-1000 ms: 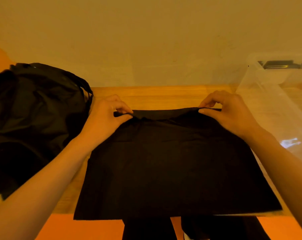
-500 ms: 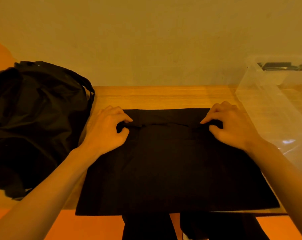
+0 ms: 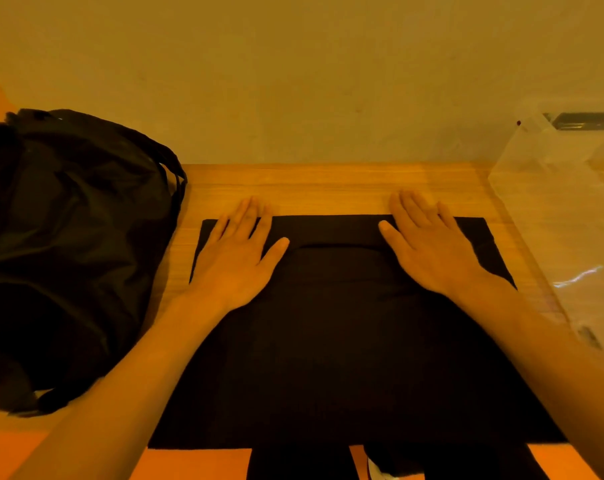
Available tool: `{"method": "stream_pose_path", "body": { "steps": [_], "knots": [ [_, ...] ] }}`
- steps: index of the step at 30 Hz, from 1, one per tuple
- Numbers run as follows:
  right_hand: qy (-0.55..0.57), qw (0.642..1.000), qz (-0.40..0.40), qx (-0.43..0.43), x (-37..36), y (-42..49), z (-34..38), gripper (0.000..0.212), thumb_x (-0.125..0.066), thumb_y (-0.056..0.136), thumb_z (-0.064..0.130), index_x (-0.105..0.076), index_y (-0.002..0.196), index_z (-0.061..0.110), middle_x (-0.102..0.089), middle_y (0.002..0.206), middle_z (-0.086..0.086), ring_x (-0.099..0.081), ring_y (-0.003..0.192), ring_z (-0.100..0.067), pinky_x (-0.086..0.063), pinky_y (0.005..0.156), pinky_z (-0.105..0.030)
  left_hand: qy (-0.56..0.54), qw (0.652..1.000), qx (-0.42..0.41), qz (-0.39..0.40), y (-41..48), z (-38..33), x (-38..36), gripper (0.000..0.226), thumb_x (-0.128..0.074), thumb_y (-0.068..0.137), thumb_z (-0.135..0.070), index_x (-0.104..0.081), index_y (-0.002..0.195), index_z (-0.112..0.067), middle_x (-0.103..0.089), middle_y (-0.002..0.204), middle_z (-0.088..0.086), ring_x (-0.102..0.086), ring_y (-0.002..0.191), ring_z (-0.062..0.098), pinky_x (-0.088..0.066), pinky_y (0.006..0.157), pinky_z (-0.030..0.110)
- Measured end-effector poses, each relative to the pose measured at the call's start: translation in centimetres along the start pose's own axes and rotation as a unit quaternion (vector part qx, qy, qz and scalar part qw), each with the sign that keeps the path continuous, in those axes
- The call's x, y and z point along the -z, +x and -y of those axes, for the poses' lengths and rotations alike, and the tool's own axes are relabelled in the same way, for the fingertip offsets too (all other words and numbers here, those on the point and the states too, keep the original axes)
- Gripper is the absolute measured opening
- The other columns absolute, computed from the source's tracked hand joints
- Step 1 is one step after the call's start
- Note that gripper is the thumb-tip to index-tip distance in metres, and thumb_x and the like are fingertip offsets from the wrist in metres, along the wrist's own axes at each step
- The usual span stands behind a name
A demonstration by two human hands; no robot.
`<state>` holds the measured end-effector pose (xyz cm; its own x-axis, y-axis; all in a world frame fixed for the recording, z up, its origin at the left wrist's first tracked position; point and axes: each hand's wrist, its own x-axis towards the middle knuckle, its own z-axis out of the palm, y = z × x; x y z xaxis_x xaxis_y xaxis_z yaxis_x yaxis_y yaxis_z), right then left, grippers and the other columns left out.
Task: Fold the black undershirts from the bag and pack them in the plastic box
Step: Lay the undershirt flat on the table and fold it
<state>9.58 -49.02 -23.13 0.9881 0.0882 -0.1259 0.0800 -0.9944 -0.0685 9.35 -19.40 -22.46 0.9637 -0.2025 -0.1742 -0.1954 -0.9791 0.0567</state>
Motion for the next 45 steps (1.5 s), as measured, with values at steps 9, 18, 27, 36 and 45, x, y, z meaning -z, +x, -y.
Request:
{"method": "stream_pose_path", "body": {
  "steps": [9, 18, 27, 36, 45],
  "knots": [
    [-0.024, 0.999, -0.037, 0.023, 1.4, 0.2, 3.7, 0.08, 0.01, 0.093, 0.062, 0.01, 0.16, 0.018, 0.014, 0.167, -0.005, 0.019, 0.152, -0.02, 0.012, 0.123, -0.043, -0.032, 0.997, -0.035, -0.063, 0.5, -3.3, 1.8, 0.069, 0.002, 0.099, -0.062, 0.013, 0.158, -0.029, 0.027, 0.165, -0.001, 0.027, 0.151, 0.016, 0.013, 0.124, 0.039],
    [-0.001, 1.0, -0.016, -0.017, 0.3, -0.3, -0.4, 0.087, 0.013, 0.087, 0.067, 0.007, 0.16, 0.021, 0.008, 0.169, -0.004, 0.016, 0.153, -0.017, 0.007, 0.125, -0.045, -0.032, 0.999, 0.009, 0.008, 1.2, 0.4, 0.4, 0.067, 0.0, 0.096, -0.068, 0.015, 0.156, -0.041, 0.023, 0.167, -0.004, 0.023, 0.151, 0.013, 0.011, 0.124, 0.038],
    [0.04, 0.992, -0.018, -0.12, -0.3, -2.6, -3.5, 0.081, 0.004, 0.095, 0.064, 0.006, 0.161, 0.016, 0.009, 0.169, -0.004, 0.014, 0.154, -0.017, 0.006, 0.125, -0.042, -0.015, 0.997, 0.066, -0.032, -1.2, -0.1, -0.7, 0.074, 0.004, 0.092, -0.072, 0.013, 0.157, -0.037, 0.018, 0.168, 0.0, 0.02, 0.153, 0.016, 0.009, 0.126, 0.042],
    [-0.007, 0.996, -0.063, -0.068, 0.8, -7.0, -0.7, 0.085, 0.016, 0.093, 0.067, 0.003, 0.161, 0.018, 0.002, 0.168, -0.013, 0.011, 0.155, -0.025, 0.008, 0.125, -0.047, 0.0, 0.996, -0.004, -0.092, -4.5, -1.8, 0.6, 0.074, 0.004, 0.094, -0.074, 0.013, 0.157, -0.036, 0.027, 0.165, 0.005, 0.026, 0.151, 0.022, 0.013, 0.123, 0.04],
    [0.003, 0.998, -0.052, -0.047, -1.1, -17.5, -1.6, 0.083, 0.023, 0.084, 0.072, 0.018, 0.155, 0.03, 0.014, 0.166, -0.006, 0.021, 0.151, -0.021, 0.011, 0.123, -0.039, -0.042, 0.994, -0.046, -0.091, -16.0, -1.8, -2.0, 0.079, 0.006, 0.089, -0.081, 0.009, 0.158, -0.042, 0.025, 0.166, -0.003, 0.028, 0.151, 0.013, 0.012, 0.124, 0.036]
  ]
}}
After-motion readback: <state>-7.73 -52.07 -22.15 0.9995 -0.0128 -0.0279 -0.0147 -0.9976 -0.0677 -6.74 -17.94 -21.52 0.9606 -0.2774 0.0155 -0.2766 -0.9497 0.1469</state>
